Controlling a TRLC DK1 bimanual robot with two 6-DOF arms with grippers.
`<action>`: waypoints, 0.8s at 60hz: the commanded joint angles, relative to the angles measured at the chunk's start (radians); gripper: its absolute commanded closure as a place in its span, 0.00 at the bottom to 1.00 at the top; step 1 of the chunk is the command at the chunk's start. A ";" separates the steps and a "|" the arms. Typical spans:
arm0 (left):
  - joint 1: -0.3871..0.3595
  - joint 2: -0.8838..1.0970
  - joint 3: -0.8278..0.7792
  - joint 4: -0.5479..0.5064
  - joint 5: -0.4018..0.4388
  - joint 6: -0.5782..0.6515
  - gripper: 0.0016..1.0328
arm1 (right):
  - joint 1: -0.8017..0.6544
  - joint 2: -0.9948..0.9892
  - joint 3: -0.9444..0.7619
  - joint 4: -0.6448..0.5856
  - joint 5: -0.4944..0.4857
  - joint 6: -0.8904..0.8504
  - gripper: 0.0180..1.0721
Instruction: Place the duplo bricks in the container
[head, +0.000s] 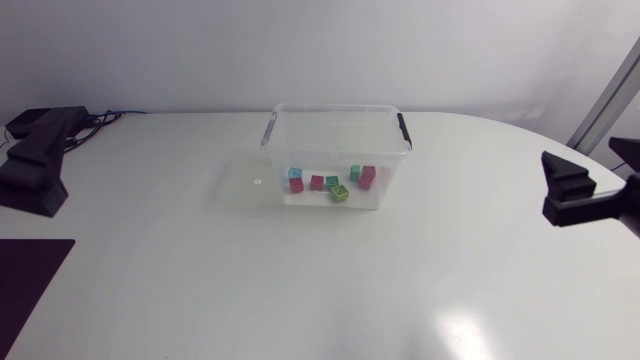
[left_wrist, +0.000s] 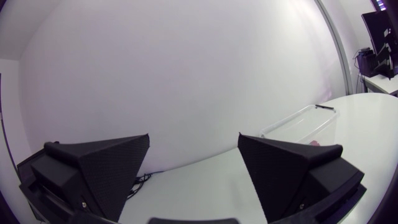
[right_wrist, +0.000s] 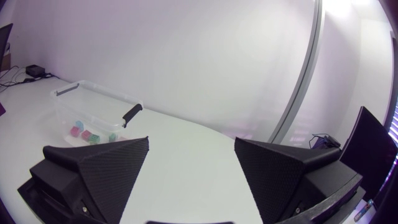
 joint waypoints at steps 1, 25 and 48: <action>0.009 -0.053 -0.064 0.011 -0.007 -0.046 0.04 | -0.013 -0.067 -0.063 -0.004 -0.011 -0.006 0.05; 0.041 -0.195 -0.281 0.017 0.028 -0.205 0.04 | -0.056 -0.244 -0.286 0.094 -0.090 0.125 0.05; 0.068 -0.318 -0.469 0.022 0.057 -0.342 0.04 | -0.093 -0.397 -0.479 0.180 -0.158 0.238 0.05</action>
